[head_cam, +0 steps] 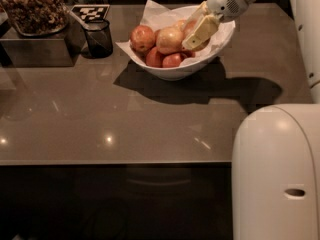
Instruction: Pick apple from white bowl
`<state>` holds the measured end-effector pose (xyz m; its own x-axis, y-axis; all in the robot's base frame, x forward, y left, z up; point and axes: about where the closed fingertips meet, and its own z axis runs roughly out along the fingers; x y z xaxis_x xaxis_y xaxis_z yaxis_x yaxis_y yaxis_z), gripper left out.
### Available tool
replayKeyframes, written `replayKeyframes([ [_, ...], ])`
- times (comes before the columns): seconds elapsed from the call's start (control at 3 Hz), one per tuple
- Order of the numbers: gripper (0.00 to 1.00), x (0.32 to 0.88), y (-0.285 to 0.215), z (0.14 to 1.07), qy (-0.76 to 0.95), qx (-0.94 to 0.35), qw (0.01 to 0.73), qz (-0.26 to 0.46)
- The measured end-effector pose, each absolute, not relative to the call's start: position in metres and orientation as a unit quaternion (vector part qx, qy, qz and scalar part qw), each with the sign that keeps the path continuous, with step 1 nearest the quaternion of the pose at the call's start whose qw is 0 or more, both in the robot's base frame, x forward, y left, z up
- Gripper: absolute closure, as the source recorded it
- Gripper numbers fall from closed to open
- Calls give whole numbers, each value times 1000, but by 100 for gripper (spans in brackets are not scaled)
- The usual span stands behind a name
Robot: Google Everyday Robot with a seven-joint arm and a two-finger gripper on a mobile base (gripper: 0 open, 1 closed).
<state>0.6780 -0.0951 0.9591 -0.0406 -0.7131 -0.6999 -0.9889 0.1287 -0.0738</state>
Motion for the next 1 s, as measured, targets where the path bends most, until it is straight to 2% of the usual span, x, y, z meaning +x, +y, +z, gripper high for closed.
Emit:
replayKeyframes([
  [1.0,100,594,-153,1017,719,-537,367,245],
])
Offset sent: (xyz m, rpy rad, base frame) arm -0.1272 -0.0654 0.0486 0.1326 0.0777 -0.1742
